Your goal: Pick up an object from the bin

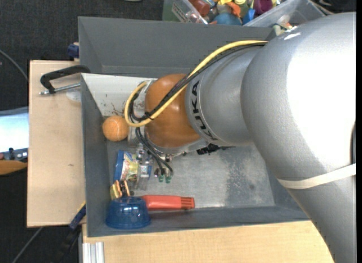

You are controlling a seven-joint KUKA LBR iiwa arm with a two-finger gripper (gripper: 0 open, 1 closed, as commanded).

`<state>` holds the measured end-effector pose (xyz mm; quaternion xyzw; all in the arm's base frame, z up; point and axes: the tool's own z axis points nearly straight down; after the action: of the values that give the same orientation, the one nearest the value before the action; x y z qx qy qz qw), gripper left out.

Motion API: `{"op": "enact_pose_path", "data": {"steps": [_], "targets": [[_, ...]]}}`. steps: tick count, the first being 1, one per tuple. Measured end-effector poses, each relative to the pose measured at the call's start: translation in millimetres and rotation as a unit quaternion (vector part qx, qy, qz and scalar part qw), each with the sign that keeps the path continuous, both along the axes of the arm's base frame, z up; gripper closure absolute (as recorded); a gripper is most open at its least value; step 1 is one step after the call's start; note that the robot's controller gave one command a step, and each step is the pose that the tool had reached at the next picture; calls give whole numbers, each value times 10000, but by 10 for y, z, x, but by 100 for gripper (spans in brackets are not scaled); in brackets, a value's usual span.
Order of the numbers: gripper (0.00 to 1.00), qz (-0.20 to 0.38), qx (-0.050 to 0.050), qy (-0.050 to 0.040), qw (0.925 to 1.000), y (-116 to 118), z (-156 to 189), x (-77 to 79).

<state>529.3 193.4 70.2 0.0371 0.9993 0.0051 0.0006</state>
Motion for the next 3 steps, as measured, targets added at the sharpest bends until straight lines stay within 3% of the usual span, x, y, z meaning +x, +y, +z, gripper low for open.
{"op": "enact_pose_path", "data": {"steps": [3], "targets": [[100, -4, 6, -22, 10000, -2, 260, 8]]}}
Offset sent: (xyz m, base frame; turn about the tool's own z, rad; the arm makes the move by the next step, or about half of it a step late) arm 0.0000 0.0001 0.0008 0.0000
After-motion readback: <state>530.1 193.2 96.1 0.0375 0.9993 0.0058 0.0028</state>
